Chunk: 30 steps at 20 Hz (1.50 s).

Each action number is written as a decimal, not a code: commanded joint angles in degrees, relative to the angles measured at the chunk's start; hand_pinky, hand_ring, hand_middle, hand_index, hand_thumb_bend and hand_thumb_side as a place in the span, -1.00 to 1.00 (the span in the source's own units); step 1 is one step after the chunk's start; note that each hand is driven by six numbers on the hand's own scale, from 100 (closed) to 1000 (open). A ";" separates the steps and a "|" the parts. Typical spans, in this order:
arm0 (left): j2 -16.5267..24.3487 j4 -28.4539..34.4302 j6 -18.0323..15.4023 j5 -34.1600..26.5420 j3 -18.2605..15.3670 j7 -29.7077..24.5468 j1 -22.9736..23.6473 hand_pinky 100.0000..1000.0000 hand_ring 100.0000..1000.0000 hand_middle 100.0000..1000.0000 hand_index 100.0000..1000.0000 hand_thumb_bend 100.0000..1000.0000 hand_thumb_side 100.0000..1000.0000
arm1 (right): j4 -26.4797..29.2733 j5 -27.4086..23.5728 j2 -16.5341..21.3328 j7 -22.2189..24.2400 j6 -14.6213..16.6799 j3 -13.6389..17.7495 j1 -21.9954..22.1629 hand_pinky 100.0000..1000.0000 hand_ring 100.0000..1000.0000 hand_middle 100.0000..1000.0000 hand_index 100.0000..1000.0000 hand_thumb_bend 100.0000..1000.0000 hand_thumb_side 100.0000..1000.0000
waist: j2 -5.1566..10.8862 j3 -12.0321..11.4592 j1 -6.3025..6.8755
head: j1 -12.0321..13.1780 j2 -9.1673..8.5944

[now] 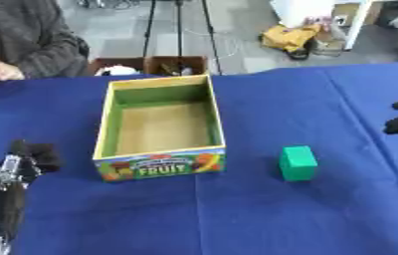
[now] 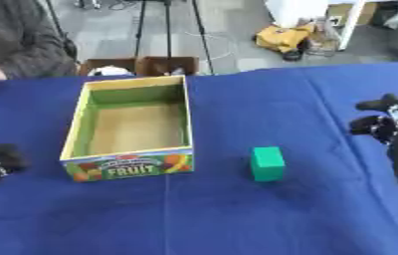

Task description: Pick up objects on the table and place them in the box.

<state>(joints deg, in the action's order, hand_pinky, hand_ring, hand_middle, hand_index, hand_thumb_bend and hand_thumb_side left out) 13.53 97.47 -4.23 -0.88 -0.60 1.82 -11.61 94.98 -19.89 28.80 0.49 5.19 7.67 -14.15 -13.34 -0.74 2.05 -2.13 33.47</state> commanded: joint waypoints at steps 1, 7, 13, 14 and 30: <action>0.47 0.76 0.06 -0.08 -0.36 0.16 -0.55 0.27 0.10 0.03 0.33 -0.32 0.97 | 1.01 0.92 2.49 0.81 0.17 -0.13 -1.22 0.11 0.06 0.27 0.27 -1.00 0.40 | 0.98 -0.07 -0.25 | -0.11 0.03; 0.63 0.66 0.09 -0.03 -0.19 0.00 -0.48 0.27 0.10 0.03 0.33 -0.32 0.97 | -0.29 10.23 8.58 5.33 2.27 -2.26 -5.05 0.13 0.08 0.29 0.30 -1.00 0.26 | 1.24 -0.36 -0.52 | -0.38 0.34; 0.76 0.58 0.10 -0.04 0.05 -0.23 -0.32 0.27 0.10 0.03 0.33 -0.32 0.97 | -5.51 20.99 14.85 14.94 6.22 -6.67 -12.30 0.18 0.16 0.36 0.37 -0.89 0.13 | 1.53 -0.86 -0.69 | -0.75 0.64; 0.77 0.57 0.10 -0.05 0.09 -0.26 -0.30 0.27 0.10 0.03 0.33 -0.32 0.97 | -6.73 22.21 15.40 16.24 6.79 -7.34 -13.67 0.18 0.17 0.37 0.38 -0.88 0.12 | 1.56 -0.94 -0.72 | -0.85 0.68; 0.81 0.47 0.06 -0.05 0.60 -0.79 -0.26 0.27 0.10 0.03 0.33 -0.32 0.97 | -25.56 50.90 11.03 28.56 19.06 -15.32 -28.27 0.35 0.49 0.57 0.60 -0.23 -0.34 | 1.51 -3.04 -0.88 | -1.81 1.16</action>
<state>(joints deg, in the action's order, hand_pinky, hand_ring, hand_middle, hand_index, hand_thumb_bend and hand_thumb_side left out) 13.54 97.13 -4.10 -0.88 -0.08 1.14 -11.54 69.93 28.92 39.19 28.87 23.30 -7.67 -41.17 -12.75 -3.68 1.27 -3.70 34.25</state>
